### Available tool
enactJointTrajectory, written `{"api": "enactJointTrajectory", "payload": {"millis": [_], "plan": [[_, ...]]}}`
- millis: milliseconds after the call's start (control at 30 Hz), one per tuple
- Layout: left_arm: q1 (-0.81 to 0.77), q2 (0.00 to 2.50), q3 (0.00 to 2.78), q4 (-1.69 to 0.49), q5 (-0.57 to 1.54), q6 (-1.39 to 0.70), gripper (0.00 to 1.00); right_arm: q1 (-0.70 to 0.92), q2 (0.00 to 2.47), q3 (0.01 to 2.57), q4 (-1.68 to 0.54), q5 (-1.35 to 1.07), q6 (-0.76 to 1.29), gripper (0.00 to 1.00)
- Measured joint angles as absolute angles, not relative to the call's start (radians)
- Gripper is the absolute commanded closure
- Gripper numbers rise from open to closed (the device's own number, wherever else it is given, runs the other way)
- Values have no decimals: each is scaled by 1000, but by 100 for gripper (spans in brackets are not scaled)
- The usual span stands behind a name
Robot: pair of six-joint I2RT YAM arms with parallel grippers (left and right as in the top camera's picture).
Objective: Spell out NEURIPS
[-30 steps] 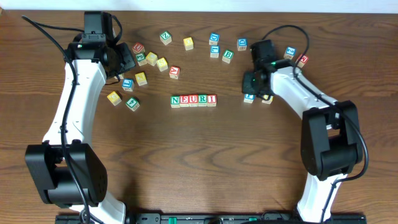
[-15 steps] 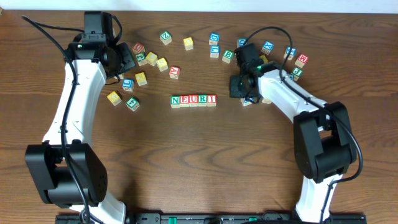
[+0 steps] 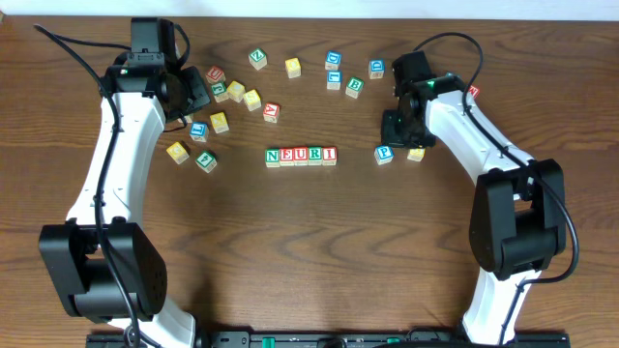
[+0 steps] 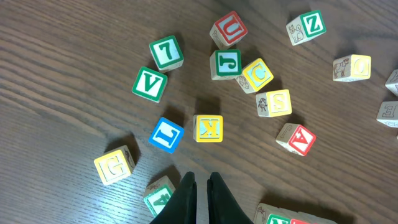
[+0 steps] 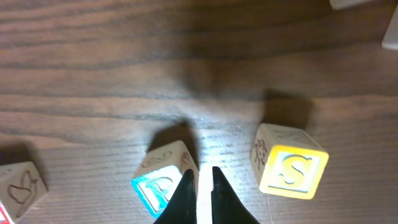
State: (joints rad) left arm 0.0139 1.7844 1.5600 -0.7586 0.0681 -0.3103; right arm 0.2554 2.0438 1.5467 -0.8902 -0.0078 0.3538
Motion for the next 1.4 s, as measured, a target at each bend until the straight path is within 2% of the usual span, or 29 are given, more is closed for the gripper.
{"api": "enactJointTrajectory", "payload": {"millis": [700, 1067, 1400], "plan": [[14, 1784, 1560, -759, 68, -310, 92, 282, 2071, 1548, -956, -23, 328, 96], [14, 1784, 1560, -759, 68, -310, 92, 365, 2072, 1548, -884, -56, 328, 94], [14, 1784, 1560, -759, 68, -310, 92, 379, 2072, 1548, -865, -57, 329, 94]]}}
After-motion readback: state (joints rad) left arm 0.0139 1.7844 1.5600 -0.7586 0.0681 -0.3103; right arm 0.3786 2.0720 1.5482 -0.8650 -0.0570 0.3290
